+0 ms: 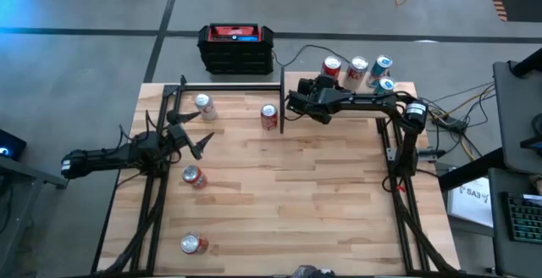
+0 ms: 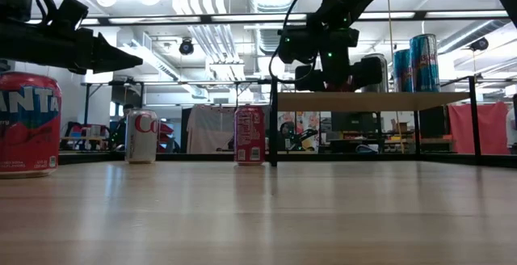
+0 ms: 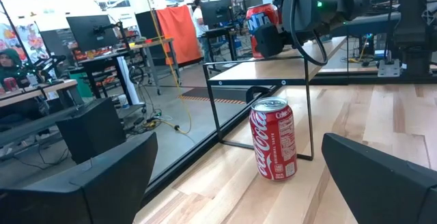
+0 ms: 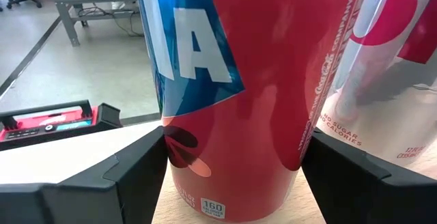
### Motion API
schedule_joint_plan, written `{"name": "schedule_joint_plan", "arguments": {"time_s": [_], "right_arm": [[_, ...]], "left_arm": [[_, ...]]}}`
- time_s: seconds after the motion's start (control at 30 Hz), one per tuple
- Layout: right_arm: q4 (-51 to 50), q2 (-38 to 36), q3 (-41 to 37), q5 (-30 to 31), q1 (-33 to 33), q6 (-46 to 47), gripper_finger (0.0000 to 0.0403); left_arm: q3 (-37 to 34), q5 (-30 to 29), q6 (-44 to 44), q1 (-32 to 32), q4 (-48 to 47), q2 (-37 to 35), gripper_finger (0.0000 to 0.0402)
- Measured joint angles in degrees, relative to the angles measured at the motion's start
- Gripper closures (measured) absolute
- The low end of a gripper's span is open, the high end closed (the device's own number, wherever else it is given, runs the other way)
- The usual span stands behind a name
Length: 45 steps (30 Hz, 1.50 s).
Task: Place canned beverage on shelf
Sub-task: Put the bottom red soda can on the shelf
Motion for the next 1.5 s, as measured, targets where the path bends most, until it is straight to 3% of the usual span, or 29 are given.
{"name": "schedule_joint_plan", "arguments": {"time_s": [0.37, 0.63, 0.8, 1.23, 1.5], "right_arm": [[0.3, 0.0, 0.0, -0.1, 0.0, 0.0, 0.0106], [0.3, 0.0, 0.0, -0.7, 0.2, 0.0, 0.0061], [-0.5, 0.0, 0.0, -4.0, 0.4, 0.0, 0.0044], [-0.9, -0.7, 0.0, -4.3, 1.6, 0.2, 0.0049], [-7.3, -2.7, 0.0, -5.5, 3.3, 8.5, 0.0051]], "left_arm": [[0.0, 0.0, 0.0, 0.0, 0.0, 0.0, 0.0003], [0.0, 0.0, 0.0, 0.0, 0.0, 0.0, 0.0003], [0.0, 0.0, 0.0, 0.0, 0.0, 0.0, 0.0003], [0.0, 0.0, 0.0, 0.0, 0.0, 0.0, 0.0003], [0.0, 0.0, 0.0, 0.0, 0.0, 0.0, 0.0003]]}}
